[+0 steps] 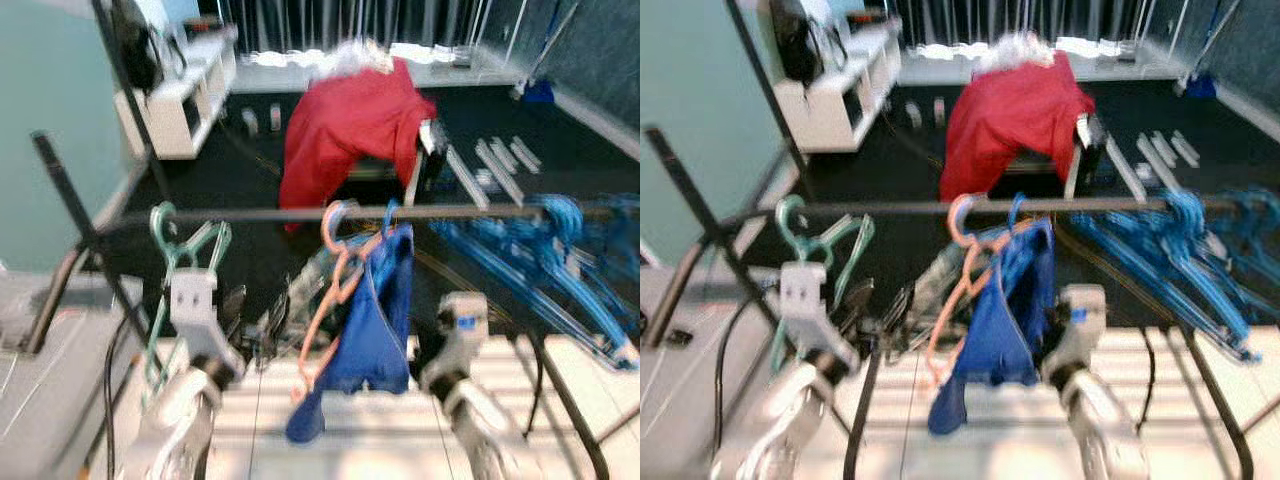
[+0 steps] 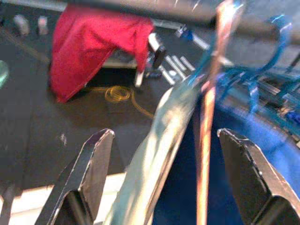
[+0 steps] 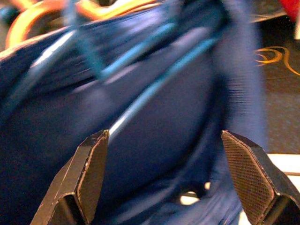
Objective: Hang hanger
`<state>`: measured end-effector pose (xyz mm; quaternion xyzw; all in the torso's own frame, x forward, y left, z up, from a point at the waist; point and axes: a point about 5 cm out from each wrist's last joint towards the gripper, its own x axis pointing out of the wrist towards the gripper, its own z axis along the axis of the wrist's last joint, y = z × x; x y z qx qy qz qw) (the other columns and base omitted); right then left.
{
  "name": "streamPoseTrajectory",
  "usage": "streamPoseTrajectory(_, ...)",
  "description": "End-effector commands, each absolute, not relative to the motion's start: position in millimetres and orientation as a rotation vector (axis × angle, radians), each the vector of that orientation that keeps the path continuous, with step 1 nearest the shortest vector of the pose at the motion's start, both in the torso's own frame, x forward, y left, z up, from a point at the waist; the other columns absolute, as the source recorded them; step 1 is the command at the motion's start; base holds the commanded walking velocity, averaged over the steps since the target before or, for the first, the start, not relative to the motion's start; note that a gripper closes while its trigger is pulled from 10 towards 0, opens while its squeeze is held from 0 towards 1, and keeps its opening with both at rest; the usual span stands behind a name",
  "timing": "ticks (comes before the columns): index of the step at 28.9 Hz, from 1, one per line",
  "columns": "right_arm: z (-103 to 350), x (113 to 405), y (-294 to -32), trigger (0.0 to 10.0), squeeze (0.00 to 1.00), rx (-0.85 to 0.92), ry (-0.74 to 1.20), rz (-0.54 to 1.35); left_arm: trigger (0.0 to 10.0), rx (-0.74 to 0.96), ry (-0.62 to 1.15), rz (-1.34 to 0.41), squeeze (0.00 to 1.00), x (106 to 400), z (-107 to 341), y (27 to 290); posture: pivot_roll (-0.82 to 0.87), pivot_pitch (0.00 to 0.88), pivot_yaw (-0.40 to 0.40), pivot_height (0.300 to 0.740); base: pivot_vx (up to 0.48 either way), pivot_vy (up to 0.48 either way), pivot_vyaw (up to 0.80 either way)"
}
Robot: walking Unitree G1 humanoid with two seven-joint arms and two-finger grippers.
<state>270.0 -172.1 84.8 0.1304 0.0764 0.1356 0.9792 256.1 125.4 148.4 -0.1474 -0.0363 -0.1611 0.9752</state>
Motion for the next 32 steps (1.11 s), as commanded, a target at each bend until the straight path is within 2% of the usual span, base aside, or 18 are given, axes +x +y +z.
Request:
streamPoseTrajectory(1, 82.3, 268.2, -169.7, 10.0, 0.00, 0.286, 0.161, 0.274, 10.0, -0.254, -0.080, -0.291, 0.00, 257.7, 146.8, 134.3, -0.04, 0.000, 0.029, 0.740, 0.000, 0.000, 0.00)
streamPoseTrajectory(9, 82.4, 267.3, -168.6, 10.0, 0.00, 0.292, 0.160, 0.277, 10.0, -0.149, -0.097, -0.313, 0.00, 264.6, 147.7, 133.6, -0.04, 0.000, 0.032, 0.740, 0.000, 0.000, 0.00)
streamPoseTrajectory(13, 82.7, 267.1, -167.8, 10.0, 0.00, 0.294, 0.159, 0.277, 10.0, -0.015, -0.090, -0.340, 0.00, 272.4, 142.8, 131.4, -0.05, 0.000, 0.033, 0.740, 0.000, 0.000, 0.00)
streamPoseTrajectory(18, 82.8, 266.9, -167.5, 10.0, 0.00, 0.296, 0.158, 0.277, 10.0, 0.072, -0.076, -0.388, 0.00, 279.6, 135.4, 122.6, -0.05, 0.000, 0.034, 0.740, 0.000, 0.000, 0.00)
streamPoseTrajectory(26, 83.2, 265.5, -167.1, 10.0, 0.00, 0.295, 0.157, 0.275, 10.0, 0.086, -0.054, -0.446, 0.00, 289.5, 133.8, 93.1, -0.06, 0.000, 0.041, 0.740, 0.000, 0.000, 0.00)
streamPoseTrajectory(32, 82.7, 264.4, -166.3, 10.0, 0.00, 0.297, 0.159, 0.275, 10.0, 0.084, -0.052, -0.471, 0.00, 289.3, 131.9, 81.4, -0.06, 0.000, 0.044, 0.740, 0.000, 0.000, 0.00)
